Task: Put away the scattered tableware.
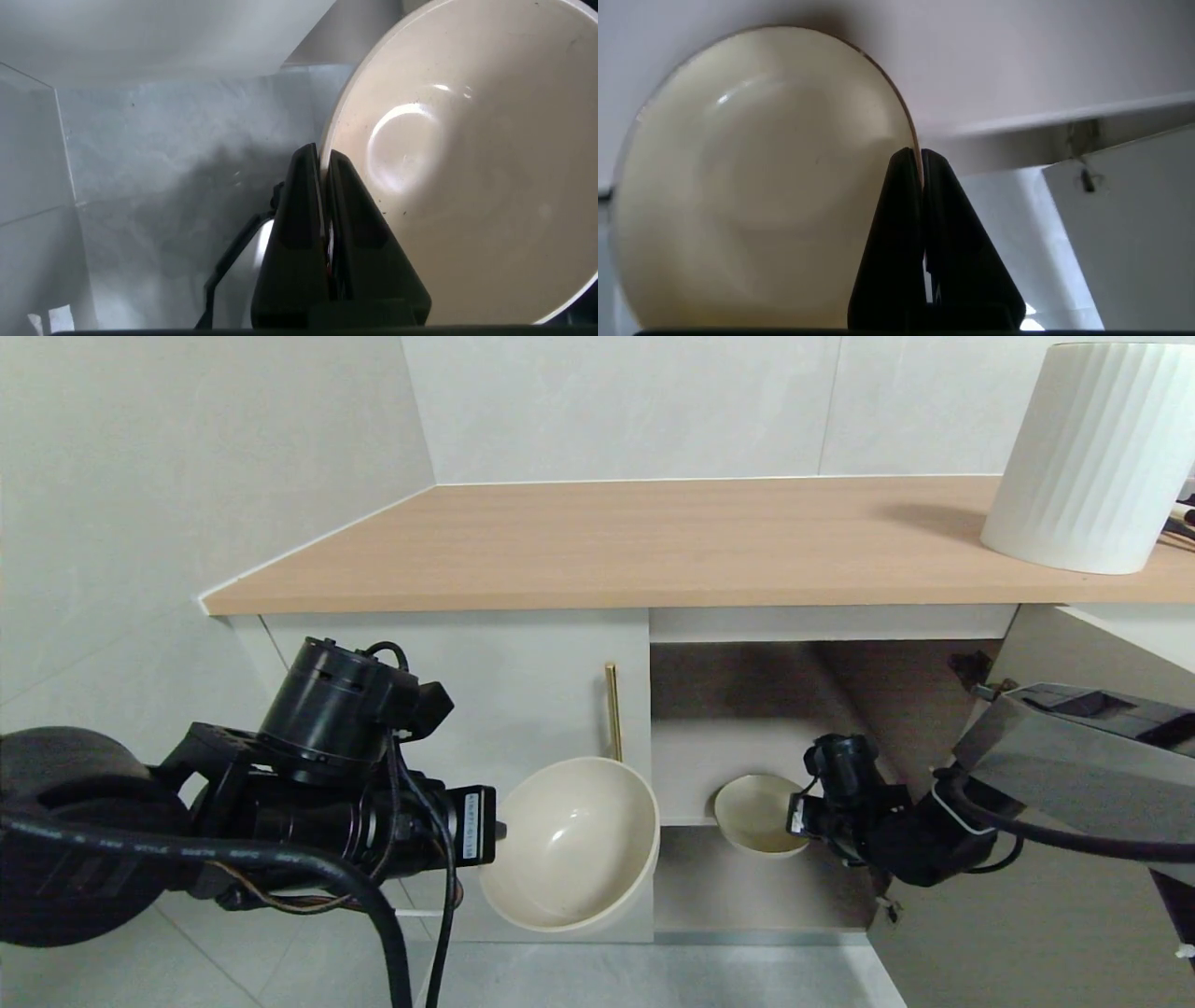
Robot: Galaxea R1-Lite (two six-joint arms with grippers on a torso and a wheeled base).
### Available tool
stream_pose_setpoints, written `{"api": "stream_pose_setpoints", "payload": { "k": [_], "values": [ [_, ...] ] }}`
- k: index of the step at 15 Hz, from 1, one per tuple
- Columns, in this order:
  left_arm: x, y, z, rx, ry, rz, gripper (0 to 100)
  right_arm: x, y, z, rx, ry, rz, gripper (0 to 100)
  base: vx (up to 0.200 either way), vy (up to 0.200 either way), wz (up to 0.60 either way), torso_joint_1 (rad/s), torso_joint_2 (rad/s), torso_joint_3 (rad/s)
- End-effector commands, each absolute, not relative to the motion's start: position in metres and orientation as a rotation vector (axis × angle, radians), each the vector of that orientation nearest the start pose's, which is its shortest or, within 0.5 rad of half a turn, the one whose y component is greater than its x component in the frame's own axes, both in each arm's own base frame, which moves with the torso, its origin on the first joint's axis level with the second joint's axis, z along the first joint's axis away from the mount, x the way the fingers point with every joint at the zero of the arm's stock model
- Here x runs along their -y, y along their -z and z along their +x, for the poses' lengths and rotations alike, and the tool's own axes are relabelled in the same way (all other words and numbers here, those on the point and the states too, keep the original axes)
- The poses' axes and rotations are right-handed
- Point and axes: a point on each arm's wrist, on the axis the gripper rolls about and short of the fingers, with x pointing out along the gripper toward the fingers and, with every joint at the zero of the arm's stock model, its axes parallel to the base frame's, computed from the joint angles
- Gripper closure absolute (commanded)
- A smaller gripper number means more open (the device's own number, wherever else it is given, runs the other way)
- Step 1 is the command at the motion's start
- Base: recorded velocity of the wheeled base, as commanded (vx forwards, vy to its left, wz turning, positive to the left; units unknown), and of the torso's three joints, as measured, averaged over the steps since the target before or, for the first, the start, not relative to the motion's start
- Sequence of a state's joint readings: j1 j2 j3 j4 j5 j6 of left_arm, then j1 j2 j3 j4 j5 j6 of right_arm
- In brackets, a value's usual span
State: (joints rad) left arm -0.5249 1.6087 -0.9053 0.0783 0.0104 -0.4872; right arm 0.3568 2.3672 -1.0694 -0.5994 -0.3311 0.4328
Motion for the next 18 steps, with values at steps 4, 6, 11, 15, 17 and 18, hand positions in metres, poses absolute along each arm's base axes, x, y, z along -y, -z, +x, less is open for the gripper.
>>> {"api": "stream_pose_setpoints", "payload": {
  "k": [4, 6, 11, 15, 17, 18],
  "values": [
    [0.134, -0.171, 0.231, -0.863, 0.289, -0.243, 100, -0.132, 0.014, 0.409, -0.648, 0.158, 0.184, 100, 0.0, 0.0, 0.0, 0.0, 0.0, 0.0],
    [0.134, -0.171, 0.231, -0.861, 0.291, -0.243, 100, -0.134, 0.016, 0.418, -0.632, 0.186, 0.18, 100, 0.0, 0.0, 0.0, 0.0, 0.0, 0.0],
    [0.135, -0.17, 0.232, -0.866, 0.289, -0.241, 100, -0.133, 0.014, 0.432, -0.592, 0.198, 0.195, 100, 0.0, 0.0, 0.0, 0.0, 0.0, 0.0],
    [0.135, -0.169, 0.232, -0.867, 0.289, -0.241, 100, -0.129, 0.015, 0.444, -0.578, 0.236, 0.195, 100, 0.0, 0.0, 0.0, 0.0, 0.0, 0.0],
    [0.135, -0.169, 0.232, -0.867, 0.289, -0.241, 100, -0.126, 0.015, 0.447, -0.573, 0.247, 0.206, 100, 0.0, 0.0, 0.0, 0.0, 0.0, 0.0],
    [0.135, -0.169, 0.232, -0.868, 0.288, -0.24, 100, -0.125, 0.015, 0.45, -0.569, 0.249, 0.209, 100, 0.0, 0.0, 0.0, 0.0, 0.0, 0.0]
  ]
}}
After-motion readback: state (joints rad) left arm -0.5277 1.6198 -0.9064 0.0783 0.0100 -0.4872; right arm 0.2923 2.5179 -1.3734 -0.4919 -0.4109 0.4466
